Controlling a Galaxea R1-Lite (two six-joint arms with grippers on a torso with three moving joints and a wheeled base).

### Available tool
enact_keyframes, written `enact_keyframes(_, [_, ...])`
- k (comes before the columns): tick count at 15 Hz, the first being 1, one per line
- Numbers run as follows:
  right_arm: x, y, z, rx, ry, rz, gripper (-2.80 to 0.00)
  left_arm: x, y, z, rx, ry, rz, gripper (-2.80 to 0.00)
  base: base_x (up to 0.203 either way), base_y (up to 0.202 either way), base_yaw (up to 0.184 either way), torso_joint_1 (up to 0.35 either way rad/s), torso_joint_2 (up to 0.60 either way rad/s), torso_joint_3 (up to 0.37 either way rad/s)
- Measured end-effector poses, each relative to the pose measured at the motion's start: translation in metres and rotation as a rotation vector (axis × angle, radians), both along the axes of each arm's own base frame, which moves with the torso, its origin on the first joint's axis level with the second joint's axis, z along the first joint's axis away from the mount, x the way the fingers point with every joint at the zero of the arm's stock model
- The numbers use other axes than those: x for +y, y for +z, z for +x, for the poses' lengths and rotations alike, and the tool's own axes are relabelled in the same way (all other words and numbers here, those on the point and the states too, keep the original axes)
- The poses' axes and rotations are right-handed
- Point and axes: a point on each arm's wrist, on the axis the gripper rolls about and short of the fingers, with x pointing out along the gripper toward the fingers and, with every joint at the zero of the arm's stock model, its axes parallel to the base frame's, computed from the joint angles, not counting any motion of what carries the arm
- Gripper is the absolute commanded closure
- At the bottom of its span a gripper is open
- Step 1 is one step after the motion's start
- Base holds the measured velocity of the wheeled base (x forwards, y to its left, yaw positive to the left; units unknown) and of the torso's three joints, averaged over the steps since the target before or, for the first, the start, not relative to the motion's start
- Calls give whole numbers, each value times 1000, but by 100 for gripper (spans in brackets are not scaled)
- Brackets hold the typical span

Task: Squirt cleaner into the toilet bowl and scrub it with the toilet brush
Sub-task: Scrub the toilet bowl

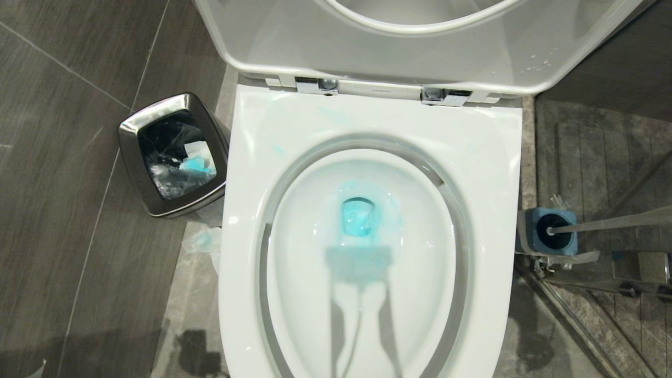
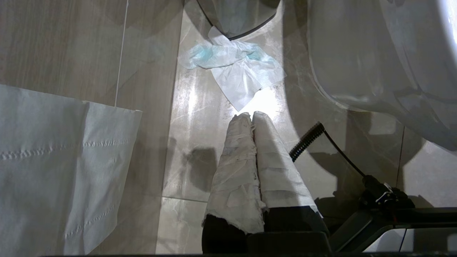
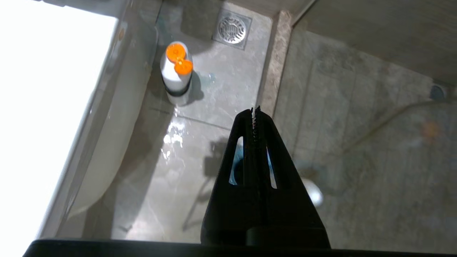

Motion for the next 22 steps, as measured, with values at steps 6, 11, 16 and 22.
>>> enact_keyframes(6, [-9, 3, -56, 115, -22, -25, 0, 0, 0, 0, 0, 0, 0, 0, 0, 0, 0, 0, 0, 0])
enact_keyframes(11, [-13, -9, -81, 221, -19, -55, 0, 0, 0, 0, 0, -1, -1, 0, 0, 0, 0, 0, 0, 0])
enact_keyframes(16, [-11, -32, -96, 302, 83, -46, 0, 0, 0, 0, 0, 0, -1, 0, 0, 0, 0, 0, 0, 0])
enact_keyframes(22, [-12, -53, -100, 365, 34, -107, 0, 0, 0, 0, 0, 0, -1, 0, 0, 0, 0, 0, 0, 0])
